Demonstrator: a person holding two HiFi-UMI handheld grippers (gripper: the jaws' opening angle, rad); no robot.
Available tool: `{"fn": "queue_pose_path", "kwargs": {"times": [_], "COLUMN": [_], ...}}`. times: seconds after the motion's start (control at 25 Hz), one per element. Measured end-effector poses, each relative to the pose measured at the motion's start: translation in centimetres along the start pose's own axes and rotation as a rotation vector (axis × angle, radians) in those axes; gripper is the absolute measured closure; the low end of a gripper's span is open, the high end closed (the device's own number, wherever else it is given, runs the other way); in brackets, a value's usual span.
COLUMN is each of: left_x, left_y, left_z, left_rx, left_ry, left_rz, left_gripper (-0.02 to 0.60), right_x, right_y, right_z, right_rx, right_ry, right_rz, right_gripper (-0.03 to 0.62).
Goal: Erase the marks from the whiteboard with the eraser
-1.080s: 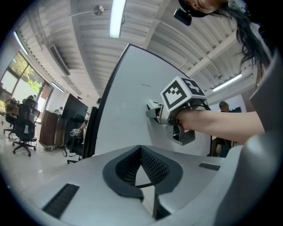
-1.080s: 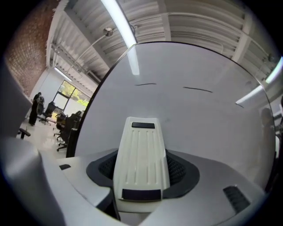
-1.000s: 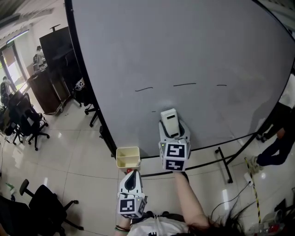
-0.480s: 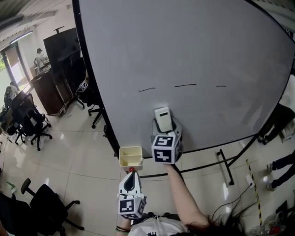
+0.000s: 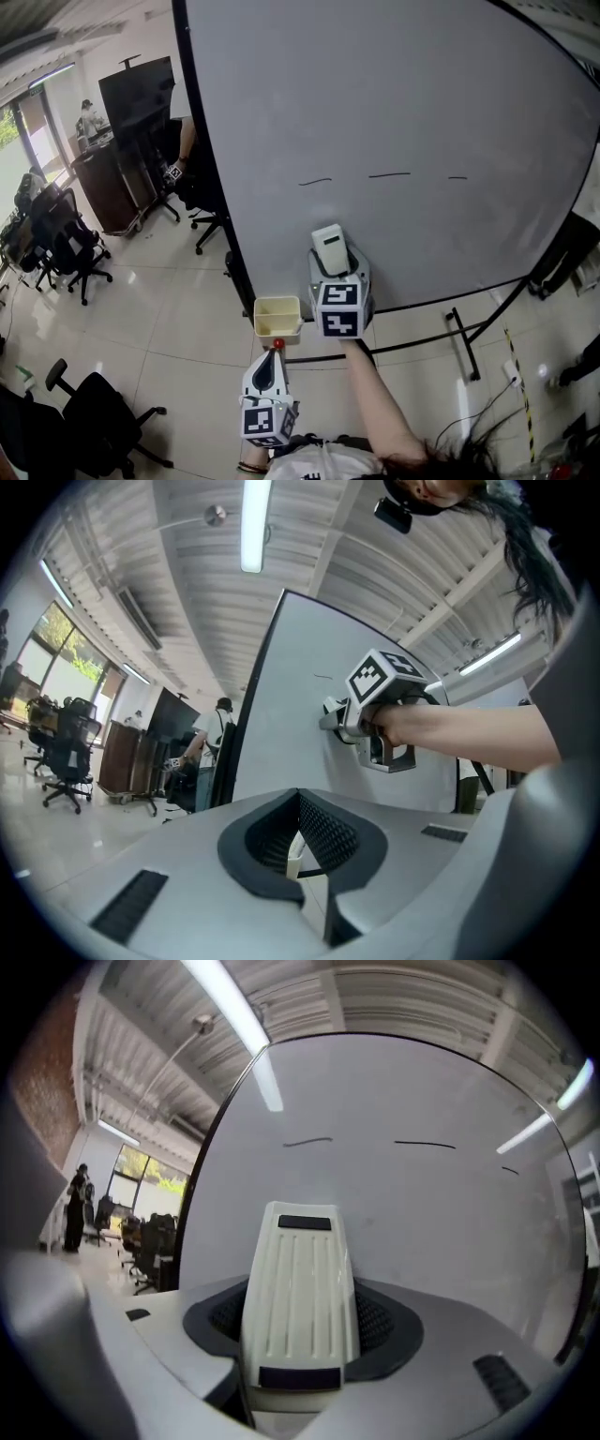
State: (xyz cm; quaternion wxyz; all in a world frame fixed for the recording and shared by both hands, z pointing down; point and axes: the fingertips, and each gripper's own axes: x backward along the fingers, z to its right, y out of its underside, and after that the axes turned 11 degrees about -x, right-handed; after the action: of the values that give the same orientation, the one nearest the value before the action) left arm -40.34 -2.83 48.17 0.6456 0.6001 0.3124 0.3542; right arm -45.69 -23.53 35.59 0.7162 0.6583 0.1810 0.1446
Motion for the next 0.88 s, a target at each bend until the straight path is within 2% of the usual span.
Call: {"fn": "queue_pose_path", "kwargs": {"times": [0.12, 0.2, 0.6, 0.68, 0.88], "left_x": [0.1, 0.3, 2.2, 3.2, 6.3], "left_y": [-0.4, 0.4, 1.4, 1.2, 0.1], "left_z": [0.0, 0.5, 8.7, 11.0, 16.8], "left_rx": [0.016, 0.014, 0.014, 0.007, 0.007], "left_ry": [0.009, 0.028, 0.151, 0.159, 0.115], "left_rz": [0.005, -0.007, -0.034, -0.032, -0.006], "left_gripper": [0.586, 0.586, 0.586, 0.586, 0.586], "right_x": [3.2, 5.7, 18.9, 22.1, 29.6], "right_y": [0.6, 2.3, 17.0, 18.3, 18.7], "right_z": [1.4, 2.2, 9.1, 9.9, 12.0], "right_rx": [-0.079, -0.105, -0.178, -0.194, -0.190], "right_ry": [-0.029, -0.033, 0.051, 0.047, 0.012], "right_rz": [0.026, 0.009, -0.230, -0.244, -0.229], "right_gripper": [0.321, 0.319, 0.319, 0.319, 0.319]}}
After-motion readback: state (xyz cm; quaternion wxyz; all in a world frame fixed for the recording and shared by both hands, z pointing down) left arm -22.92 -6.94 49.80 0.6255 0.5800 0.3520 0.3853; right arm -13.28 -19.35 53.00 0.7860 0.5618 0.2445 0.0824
